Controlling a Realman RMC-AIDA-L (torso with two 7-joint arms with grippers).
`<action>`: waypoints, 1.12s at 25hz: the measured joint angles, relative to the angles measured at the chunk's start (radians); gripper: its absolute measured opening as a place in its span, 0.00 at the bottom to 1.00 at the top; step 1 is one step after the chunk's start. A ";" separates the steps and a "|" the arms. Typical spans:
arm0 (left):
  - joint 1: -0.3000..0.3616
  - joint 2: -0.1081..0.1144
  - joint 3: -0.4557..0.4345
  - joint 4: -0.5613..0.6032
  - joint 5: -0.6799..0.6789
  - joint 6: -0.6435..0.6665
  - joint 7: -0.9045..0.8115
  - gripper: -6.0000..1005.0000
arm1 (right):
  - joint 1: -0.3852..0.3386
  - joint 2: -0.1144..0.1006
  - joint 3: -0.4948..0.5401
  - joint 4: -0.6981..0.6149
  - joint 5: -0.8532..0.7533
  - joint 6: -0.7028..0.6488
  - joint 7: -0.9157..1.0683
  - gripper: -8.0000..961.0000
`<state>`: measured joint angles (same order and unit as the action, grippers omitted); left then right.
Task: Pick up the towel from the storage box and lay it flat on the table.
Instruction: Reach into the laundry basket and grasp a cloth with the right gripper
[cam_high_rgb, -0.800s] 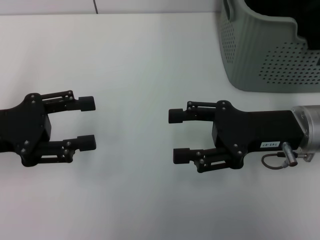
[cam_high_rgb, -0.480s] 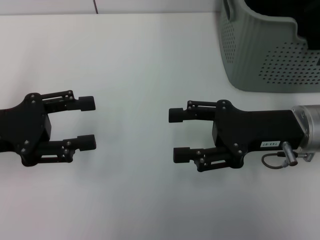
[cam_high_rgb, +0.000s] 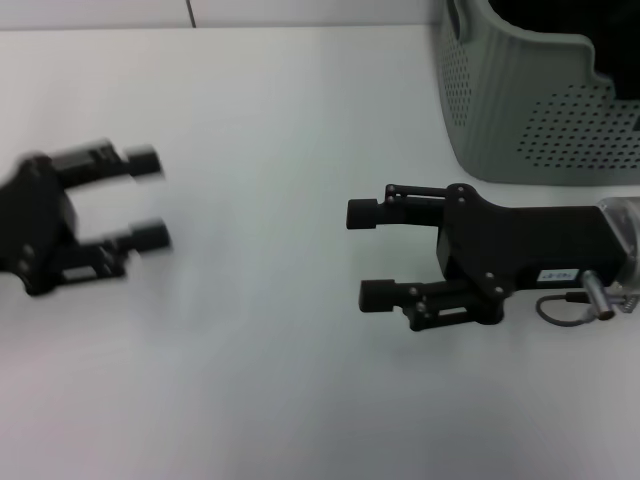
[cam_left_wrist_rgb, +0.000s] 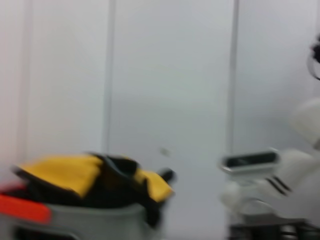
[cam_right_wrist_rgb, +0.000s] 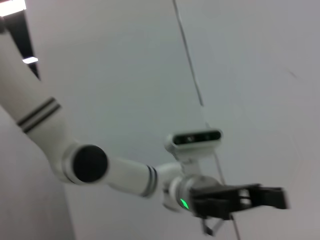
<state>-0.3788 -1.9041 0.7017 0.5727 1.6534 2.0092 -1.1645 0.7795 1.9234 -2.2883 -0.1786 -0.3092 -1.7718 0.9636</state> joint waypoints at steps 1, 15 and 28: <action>0.009 -0.004 -0.030 0.002 -0.007 0.001 0.015 0.75 | -0.003 -0.005 0.000 -0.014 0.000 -0.008 -0.004 0.81; 0.032 -0.006 -0.092 0.004 -0.023 0.002 0.060 0.74 | -0.320 -0.074 0.702 -0.685 -0.544 0.194 0.061 0.81; 0.040 -0.019 -0.093 -0.003 -0.017 -0.006 0.096 0.74 | -0.286 0.054 1.245 -1.481 -1.503 0.226 1.000 0.81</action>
<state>-0.3393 -1.9227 0.6089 0.5696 1.6365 2.0036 -1.0685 0.4936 1.9775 -1.0436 -1.6597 -1.8119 -1.5460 1.9637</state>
